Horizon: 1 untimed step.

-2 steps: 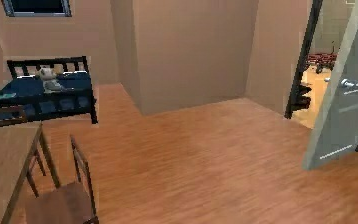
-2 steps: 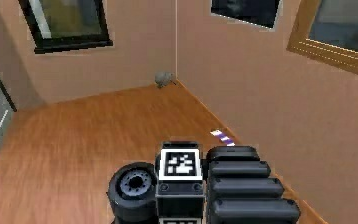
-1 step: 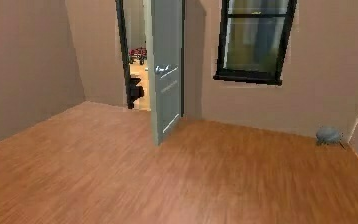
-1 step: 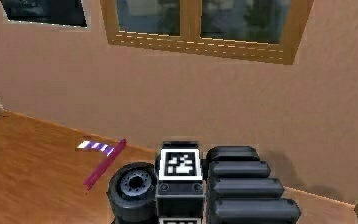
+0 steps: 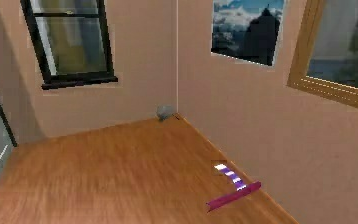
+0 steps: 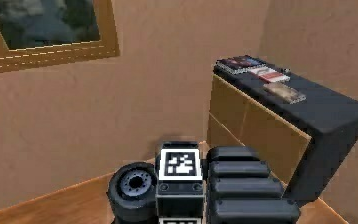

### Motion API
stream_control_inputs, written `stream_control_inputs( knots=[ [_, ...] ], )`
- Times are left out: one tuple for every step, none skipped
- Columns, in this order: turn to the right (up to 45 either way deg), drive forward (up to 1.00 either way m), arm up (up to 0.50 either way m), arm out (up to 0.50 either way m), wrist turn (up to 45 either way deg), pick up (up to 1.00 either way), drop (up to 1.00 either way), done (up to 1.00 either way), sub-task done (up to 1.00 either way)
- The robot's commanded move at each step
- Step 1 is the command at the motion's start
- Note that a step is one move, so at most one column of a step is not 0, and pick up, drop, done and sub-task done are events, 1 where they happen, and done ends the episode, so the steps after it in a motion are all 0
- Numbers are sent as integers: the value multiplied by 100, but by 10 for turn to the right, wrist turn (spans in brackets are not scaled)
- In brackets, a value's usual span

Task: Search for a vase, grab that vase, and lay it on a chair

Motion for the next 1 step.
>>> stream_control_inputs(
  knots=[
    [450, 0, 0, 0, 0, 0, 0, 0, 0]
  ],
)
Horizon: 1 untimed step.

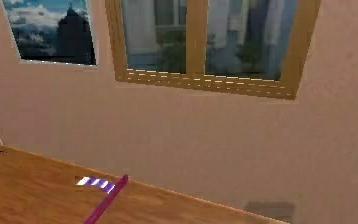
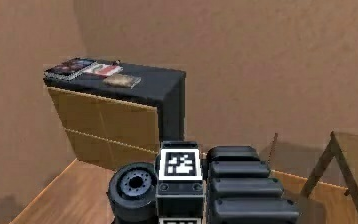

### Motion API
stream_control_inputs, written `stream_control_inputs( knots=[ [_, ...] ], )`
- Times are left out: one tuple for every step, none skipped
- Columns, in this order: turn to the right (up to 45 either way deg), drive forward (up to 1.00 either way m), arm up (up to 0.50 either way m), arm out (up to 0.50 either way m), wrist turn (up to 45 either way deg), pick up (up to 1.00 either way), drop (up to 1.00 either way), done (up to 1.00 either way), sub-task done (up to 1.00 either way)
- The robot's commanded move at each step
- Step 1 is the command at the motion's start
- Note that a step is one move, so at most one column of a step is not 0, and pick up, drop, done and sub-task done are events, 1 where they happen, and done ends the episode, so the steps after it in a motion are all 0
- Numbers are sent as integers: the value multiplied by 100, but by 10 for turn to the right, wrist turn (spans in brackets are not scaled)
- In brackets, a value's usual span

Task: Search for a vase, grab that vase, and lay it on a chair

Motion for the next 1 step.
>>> stream_control_inputs(
  knots=[
    [210, 0, 0, 0, 0, 0, 0, 0, 0]
  ],
)
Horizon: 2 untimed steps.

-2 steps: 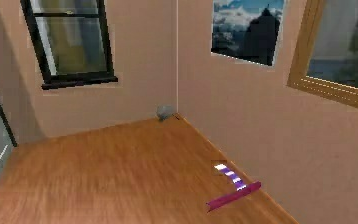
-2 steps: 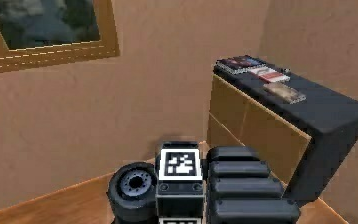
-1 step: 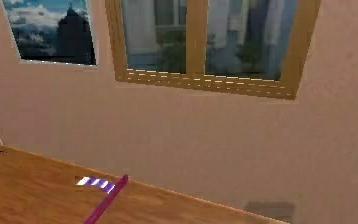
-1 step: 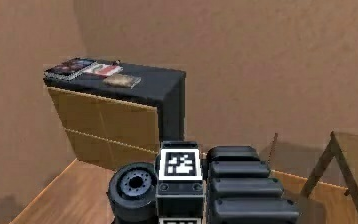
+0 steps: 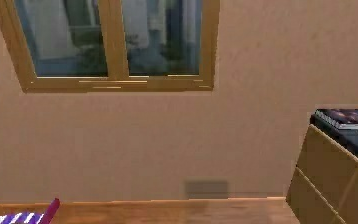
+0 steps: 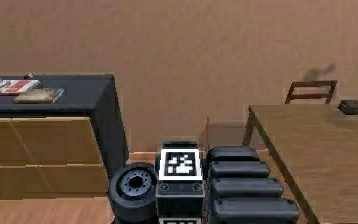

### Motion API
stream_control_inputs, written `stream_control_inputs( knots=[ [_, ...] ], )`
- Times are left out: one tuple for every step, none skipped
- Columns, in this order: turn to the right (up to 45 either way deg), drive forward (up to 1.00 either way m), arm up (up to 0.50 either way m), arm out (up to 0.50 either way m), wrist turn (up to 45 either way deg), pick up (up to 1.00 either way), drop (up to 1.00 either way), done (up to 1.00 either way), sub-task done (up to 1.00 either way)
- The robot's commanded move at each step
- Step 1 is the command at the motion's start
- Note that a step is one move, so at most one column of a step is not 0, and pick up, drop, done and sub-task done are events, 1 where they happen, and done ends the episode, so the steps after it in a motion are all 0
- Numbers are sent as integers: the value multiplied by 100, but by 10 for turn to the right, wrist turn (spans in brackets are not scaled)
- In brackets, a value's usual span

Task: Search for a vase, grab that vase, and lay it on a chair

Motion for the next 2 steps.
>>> stream_control_inputs(
  knots=[
    [-450, 0, 0, 0, 0, 0, 0, 0, 0],
    [-450, 0, 0, 0, 0, 0, 0, 0, 0]
  ],
)
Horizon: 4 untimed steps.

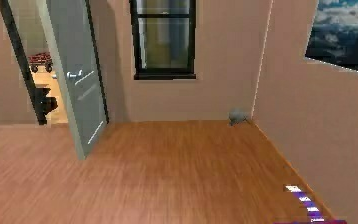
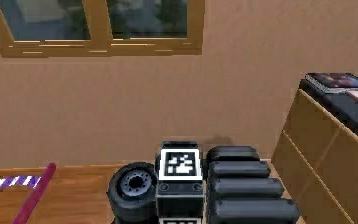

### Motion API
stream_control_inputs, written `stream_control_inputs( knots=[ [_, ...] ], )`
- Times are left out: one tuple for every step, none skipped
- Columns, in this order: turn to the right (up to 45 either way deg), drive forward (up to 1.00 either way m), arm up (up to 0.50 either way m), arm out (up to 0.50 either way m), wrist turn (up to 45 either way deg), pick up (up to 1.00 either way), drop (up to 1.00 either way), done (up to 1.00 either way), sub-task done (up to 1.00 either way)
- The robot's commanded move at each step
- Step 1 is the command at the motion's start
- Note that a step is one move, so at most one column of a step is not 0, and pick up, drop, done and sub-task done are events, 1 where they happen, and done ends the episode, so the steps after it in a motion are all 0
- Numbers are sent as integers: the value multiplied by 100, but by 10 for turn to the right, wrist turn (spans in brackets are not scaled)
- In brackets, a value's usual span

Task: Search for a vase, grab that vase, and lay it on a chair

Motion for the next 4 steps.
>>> stream_control_inputs(
  knots=[
    [-450, 0, 0, 0, 0, 0, 0, 0, 0],
    [-240, 0, 0, 0, 0, 0, 0, 0, 0],
    [450, 0, 0, 0, 0, 0, 0, 0, 0],
    [450, 0, 0, 0, 0, 0, 0, 0, 0]
  ],
)
